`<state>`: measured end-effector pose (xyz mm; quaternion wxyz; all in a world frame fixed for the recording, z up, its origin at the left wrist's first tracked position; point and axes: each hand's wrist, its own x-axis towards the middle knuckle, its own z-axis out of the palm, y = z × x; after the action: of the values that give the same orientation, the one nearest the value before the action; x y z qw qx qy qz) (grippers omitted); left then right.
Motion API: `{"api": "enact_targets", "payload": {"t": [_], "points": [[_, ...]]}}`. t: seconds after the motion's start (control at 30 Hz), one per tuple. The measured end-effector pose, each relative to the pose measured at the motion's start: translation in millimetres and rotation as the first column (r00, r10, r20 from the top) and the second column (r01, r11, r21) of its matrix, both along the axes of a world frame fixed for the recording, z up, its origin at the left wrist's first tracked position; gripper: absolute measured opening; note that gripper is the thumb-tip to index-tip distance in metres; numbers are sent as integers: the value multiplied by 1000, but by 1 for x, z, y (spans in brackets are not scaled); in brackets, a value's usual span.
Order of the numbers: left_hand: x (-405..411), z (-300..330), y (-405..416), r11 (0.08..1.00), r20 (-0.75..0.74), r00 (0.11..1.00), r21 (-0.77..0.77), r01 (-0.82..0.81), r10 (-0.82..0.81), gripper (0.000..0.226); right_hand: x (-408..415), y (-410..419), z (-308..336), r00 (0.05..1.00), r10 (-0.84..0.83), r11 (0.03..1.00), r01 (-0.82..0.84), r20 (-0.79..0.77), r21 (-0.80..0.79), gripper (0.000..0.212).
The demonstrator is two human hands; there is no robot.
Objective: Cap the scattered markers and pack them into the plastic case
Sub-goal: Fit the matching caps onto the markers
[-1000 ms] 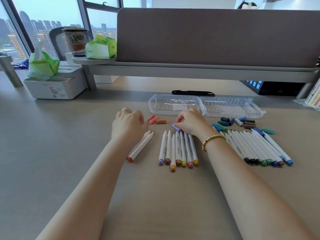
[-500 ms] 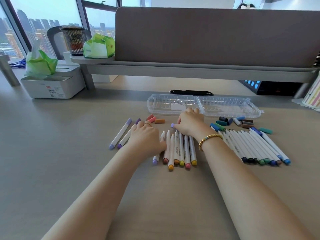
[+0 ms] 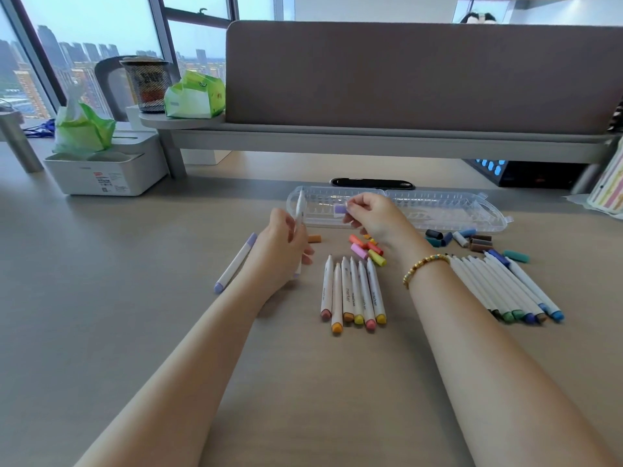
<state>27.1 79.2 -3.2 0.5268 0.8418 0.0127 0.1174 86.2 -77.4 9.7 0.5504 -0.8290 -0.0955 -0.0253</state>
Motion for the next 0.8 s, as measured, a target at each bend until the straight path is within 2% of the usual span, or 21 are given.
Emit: {"api": "enact_targets", "payload": {"t": [0.03,0.07,0.17,0.27,0.43,0.57,0.8], "points": [[-1,1,-2,997,-42,999,-73,10,-14,11,-1,-1,0,1000,13,997,-12,-14,73,20],[0,1,-3,997,-69,997,-69,23,-27,13,-1,-2,0,999,31,990,-25,-36,142,23],[2,-2,-2,995,-85,995,79,66,-59,17,1,-2,-4,992,83,965,-58,-90,256,27],[3,-2,0,995,-91,994,77,65,-58,20,4,1,-8,991,79,970,-51,-108,238,31],[3,-1,0,996,-101,993,68,65,-58,22,4,-1,-9,997,-28,981,42,-74,189,27],[2,0,-1,994,-128,989,67,88,-79,17,3,2,-10,999,19,987,-12,-43,159,29],[-2,4,-2,978,-175,981,178,110,-79,29,1,5,-10,996,94,994,-94,1,60,27]]}}
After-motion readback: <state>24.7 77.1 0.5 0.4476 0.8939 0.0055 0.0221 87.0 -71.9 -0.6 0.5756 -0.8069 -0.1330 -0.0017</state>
